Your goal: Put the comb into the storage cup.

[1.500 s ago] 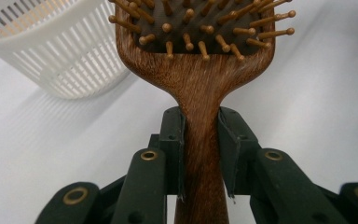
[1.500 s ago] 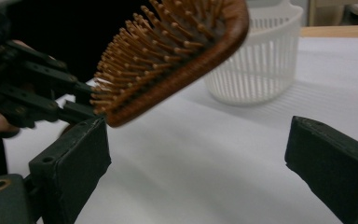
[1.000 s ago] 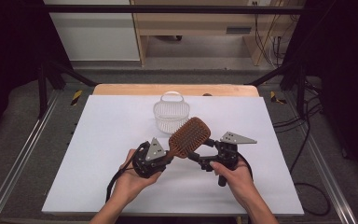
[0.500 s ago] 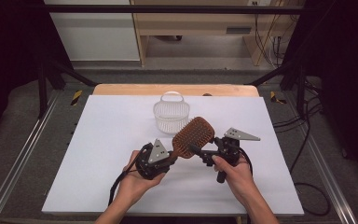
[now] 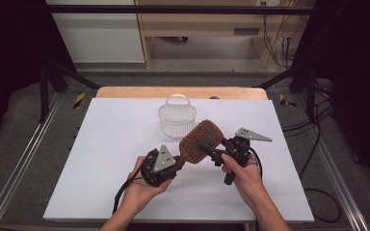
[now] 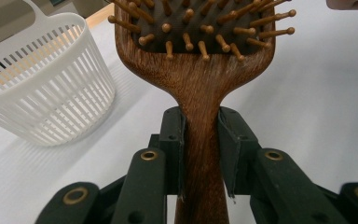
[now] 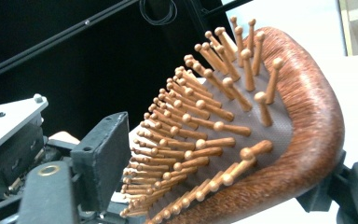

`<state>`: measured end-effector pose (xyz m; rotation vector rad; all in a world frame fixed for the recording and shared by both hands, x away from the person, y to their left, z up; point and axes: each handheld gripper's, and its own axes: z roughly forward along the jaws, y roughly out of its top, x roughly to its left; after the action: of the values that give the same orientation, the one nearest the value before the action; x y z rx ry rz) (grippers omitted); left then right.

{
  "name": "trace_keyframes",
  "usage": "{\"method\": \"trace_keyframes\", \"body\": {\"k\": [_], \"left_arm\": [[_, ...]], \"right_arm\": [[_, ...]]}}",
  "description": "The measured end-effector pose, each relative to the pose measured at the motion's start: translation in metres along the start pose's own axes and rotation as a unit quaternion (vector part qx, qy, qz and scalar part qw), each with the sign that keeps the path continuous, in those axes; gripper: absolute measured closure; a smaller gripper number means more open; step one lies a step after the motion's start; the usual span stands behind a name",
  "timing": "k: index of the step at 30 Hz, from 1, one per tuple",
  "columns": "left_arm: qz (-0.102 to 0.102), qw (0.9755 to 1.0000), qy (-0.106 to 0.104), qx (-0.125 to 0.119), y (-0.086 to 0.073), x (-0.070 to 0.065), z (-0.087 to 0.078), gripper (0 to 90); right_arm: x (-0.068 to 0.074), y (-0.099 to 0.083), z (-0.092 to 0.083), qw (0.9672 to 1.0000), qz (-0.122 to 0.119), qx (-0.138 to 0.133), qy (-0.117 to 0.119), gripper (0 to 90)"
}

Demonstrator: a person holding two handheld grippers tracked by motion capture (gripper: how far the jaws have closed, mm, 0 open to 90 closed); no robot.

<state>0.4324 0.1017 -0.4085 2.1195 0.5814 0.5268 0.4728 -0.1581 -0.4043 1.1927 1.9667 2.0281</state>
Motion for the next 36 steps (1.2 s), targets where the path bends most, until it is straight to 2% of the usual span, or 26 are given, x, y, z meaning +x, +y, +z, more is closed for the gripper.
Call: {"method": "trace_keyframes", "body": {"k": [10, 20, 24, 32, 36], "left_arm": [[0.004, 0.9999, 0.001, -0.012, 0.001, 0.000, 0.001, 72.6], [-0.011, 0.9999, -0.001, -0.013, -0.003, 0.004, 0.006, 72.8], [-0.017, 0.9998, -0.003, -0.013, -0.003, 0.005, 0.011, 72.8], [-0.035, 0.9993, -0.009, -0.014, -0.004, 0.009, 0.018, 72.9], [-0.042, 0.9990, -0.010, -0.014, -0.003, 0.011, 0.021, 72.9]], "right_arm": [[-0.001, 0.002, 0.000, 0.9996, 0.022, -0.016, 0.006, 30.7], [-0.001, 0.004, 0.002, 0.9994, 0.027, -0.022, 0.007, 44.3], [0.000, 0.005, 0.002, 0.9989, 0.039, -0.025, 0.002, 49.0], [0.007, 0.011, 0.006, 0.9995, 0.018, -0.021, -0.011, 53.9], [0.009, 0.013, 0.008, 0.9996, 0.019, -0.019, -0.013, 55.5]]}}
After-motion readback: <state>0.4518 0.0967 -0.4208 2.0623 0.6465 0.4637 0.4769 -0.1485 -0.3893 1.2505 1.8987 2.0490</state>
